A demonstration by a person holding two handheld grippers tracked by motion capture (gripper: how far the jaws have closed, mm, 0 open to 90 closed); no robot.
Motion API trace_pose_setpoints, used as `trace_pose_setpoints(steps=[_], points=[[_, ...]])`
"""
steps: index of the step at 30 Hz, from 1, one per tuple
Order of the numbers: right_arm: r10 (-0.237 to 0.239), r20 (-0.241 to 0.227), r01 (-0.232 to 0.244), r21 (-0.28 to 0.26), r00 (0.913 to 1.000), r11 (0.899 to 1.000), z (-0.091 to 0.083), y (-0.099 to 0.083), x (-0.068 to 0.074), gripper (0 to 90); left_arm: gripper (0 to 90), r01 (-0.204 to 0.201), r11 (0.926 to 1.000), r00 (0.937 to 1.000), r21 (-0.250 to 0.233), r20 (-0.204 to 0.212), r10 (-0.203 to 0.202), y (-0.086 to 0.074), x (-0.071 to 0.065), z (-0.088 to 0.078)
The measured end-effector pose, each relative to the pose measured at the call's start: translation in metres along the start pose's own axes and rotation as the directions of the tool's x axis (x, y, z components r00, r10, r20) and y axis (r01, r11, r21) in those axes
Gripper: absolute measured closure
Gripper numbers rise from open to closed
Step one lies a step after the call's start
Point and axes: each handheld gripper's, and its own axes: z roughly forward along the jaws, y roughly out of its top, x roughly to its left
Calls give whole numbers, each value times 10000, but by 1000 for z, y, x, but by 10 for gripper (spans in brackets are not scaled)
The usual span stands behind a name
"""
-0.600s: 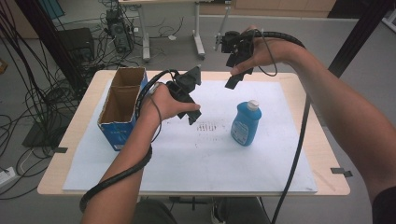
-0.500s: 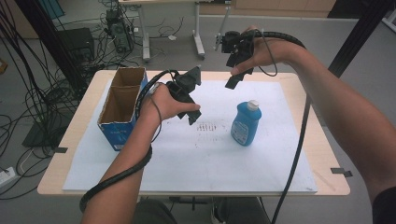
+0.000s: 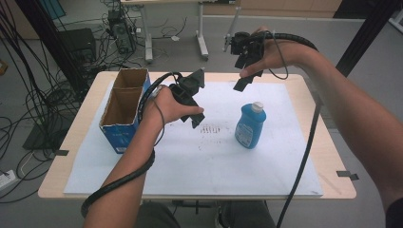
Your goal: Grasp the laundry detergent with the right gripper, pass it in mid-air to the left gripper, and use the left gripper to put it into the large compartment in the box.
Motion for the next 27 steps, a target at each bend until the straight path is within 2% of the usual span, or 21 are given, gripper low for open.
trace_pose_setpoints(steps=[6, 7, 8, 12, 20, 21, 27], points=[[136, 24, -136, 35, 9999, 9999, -2, -13, 3, 83, 59, -87, 10000, 10000, -32, -9, 87, 1, -4, -1], [244, 58, -245, 86, 9997, 9997, -3, -18, 4, 82, 59, -211, 9998, 9998, 13, -25, 211, 2, -5, -3], [291, 68, -292, 97, 9996, 9995, -4, -22, 5, 82, 59, -129, 9999, 9999, -50, -26, 129, 2, -6, -3], [476, 133, -476, 4, 9988, 9989, -7, -32, 6, 82, 59, -211, 9998, 9998, -50, -54, 211, 2, -7, -4], [891, 411, -889, -65, 9952, 9960, -17, -63, 11, 78, 59, -398, 9992, 9992, 7, -20, 398, 6, -12, -2], [891, 411, -889, -65, 9952, 9960, -17, -63, 11, 78, 59, -398, 9992, 9992, 7, -20, 398, 6, -12, -2], [1297, 576, -1291, -130, 9899, 9915, -19, -90, 15, 77, 59, -457, 9990, 9990, 12, 21, 457, 7, -14, 2]])
